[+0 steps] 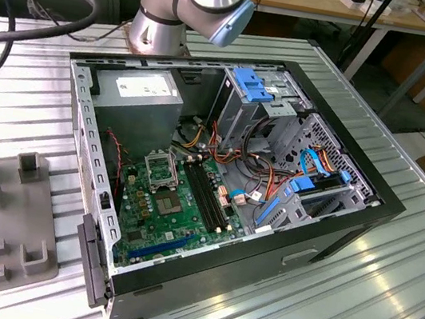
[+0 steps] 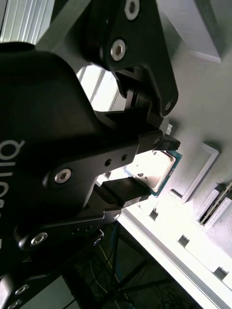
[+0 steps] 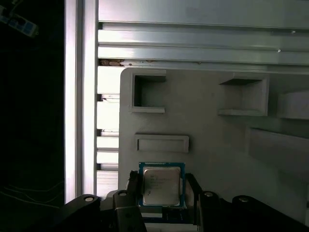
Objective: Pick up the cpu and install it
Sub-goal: 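Reach for the cpu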
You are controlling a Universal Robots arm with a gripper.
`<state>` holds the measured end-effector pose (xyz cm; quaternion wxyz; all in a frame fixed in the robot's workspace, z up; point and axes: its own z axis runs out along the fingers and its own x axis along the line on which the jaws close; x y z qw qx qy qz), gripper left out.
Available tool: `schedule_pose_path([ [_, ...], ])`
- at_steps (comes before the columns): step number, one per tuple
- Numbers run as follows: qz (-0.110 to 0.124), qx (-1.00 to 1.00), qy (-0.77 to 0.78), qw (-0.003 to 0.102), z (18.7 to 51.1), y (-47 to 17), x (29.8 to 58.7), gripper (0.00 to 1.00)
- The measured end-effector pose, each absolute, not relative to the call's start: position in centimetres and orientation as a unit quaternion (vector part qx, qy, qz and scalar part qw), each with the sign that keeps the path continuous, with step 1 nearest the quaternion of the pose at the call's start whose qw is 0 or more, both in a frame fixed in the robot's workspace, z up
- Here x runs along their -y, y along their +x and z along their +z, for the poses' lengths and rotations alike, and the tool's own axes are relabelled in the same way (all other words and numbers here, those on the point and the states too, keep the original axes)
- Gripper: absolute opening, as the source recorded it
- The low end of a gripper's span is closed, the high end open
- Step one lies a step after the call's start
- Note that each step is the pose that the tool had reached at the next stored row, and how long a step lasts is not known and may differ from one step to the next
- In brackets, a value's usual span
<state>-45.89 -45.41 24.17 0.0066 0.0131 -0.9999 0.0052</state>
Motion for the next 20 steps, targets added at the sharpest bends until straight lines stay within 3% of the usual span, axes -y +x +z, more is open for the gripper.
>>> schedule_pose_path([
  [20, 0.005, 1.000, 0.013, 0.007, 27.5, -45.9, 45.4, 0.47],
])
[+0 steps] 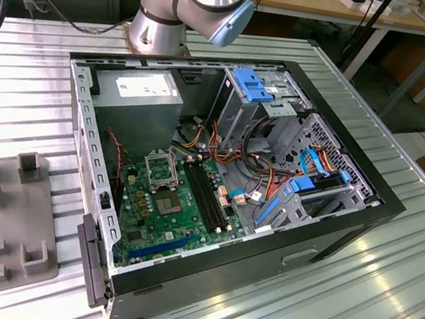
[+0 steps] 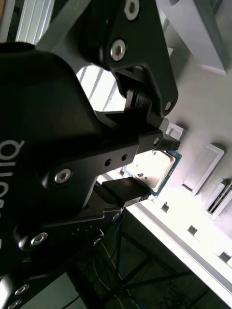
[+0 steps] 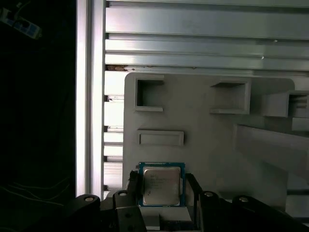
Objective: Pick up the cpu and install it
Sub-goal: 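Reach for the cpu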
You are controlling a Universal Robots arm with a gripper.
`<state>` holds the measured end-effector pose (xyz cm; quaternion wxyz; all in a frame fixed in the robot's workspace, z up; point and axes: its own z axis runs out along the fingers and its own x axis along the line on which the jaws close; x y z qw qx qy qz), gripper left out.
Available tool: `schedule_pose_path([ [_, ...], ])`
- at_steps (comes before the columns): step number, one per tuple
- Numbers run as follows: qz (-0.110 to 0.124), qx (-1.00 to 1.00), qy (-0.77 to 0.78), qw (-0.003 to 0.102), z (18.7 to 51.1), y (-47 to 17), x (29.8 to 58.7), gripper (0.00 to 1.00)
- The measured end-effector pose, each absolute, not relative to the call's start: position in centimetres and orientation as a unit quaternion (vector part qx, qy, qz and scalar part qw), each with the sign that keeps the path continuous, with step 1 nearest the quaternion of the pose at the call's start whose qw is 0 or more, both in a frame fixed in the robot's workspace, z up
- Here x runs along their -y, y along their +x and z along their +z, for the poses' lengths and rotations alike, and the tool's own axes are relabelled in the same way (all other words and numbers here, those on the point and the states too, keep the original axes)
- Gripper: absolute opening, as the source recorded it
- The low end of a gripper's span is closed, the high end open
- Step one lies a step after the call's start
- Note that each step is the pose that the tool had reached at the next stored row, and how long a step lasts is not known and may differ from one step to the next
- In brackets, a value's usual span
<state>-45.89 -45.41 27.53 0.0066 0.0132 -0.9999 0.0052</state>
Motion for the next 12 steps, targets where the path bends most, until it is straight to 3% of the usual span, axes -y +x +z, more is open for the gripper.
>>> schedule_pose_path([
  [12, 0.005, 1.000, 0.013, 0.007, 29.1, -45.9, 45.4, 0.47],
])
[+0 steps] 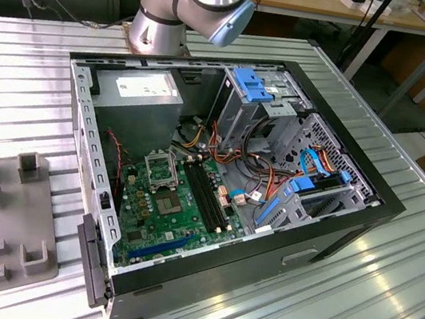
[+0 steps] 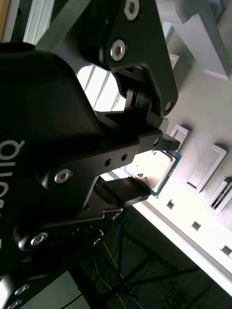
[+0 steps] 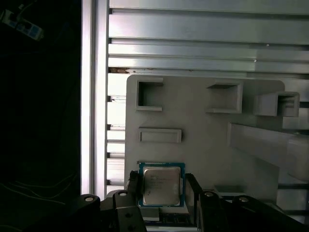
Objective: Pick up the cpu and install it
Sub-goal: 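Reach for the cpu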
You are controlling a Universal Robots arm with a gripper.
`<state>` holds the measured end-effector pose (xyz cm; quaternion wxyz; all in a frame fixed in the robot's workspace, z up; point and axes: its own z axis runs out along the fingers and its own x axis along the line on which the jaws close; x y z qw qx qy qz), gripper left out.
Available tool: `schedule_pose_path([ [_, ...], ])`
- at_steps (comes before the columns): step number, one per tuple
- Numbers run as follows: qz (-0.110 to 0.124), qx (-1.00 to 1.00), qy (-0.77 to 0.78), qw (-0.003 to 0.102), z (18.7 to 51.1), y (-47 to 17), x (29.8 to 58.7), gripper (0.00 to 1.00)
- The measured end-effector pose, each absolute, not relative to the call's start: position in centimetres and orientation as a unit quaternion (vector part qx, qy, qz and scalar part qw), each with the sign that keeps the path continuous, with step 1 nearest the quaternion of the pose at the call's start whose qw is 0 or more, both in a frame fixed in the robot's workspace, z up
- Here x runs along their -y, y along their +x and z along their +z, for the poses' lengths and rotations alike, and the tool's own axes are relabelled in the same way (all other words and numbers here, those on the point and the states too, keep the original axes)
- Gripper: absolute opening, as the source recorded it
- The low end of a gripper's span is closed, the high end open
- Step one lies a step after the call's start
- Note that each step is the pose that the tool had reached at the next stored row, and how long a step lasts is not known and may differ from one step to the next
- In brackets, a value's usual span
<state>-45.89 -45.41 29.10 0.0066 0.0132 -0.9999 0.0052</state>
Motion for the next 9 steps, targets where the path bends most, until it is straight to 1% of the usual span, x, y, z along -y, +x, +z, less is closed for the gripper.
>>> schedule_pose_path([
  [9, 0.005, 1.000, 0.013, 0.007, 29.22, -45.90, 45.41, 0.47],
])
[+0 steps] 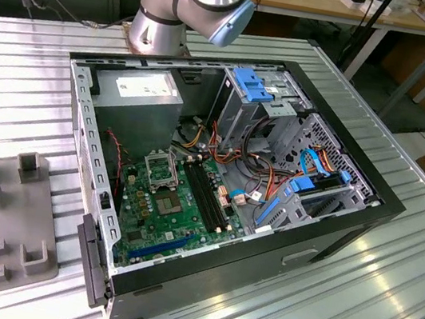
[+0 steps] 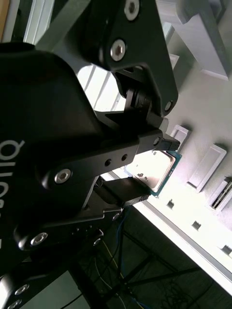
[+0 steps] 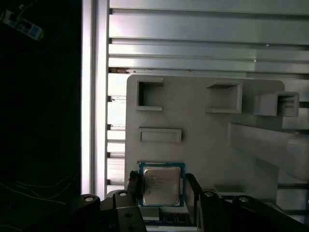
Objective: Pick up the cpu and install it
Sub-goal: 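Reach for the cpu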
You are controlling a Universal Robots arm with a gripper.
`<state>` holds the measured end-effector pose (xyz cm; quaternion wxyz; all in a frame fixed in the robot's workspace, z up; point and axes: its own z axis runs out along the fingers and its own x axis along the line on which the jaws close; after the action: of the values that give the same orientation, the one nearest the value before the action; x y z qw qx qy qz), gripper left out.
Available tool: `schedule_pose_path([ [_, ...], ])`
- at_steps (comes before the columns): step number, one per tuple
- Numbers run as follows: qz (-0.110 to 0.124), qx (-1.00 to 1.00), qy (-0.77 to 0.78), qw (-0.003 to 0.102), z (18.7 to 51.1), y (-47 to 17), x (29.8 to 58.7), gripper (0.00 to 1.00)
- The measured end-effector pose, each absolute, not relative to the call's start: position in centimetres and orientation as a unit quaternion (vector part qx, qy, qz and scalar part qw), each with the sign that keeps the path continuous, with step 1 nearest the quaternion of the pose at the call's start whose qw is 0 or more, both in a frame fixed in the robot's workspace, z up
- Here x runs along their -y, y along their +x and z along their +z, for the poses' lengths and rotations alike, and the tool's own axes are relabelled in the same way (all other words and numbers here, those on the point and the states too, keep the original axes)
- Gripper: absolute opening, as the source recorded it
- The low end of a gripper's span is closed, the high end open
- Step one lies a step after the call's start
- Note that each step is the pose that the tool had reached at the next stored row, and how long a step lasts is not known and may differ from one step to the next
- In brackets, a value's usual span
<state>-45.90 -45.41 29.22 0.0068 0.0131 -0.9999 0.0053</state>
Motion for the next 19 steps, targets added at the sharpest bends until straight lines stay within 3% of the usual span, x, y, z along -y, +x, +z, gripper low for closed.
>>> schedule_pose_path([
  [19, 0.005, 1.000, 0.013, 0.007, 31.6, -45.9, 45.4, 0.47],
])
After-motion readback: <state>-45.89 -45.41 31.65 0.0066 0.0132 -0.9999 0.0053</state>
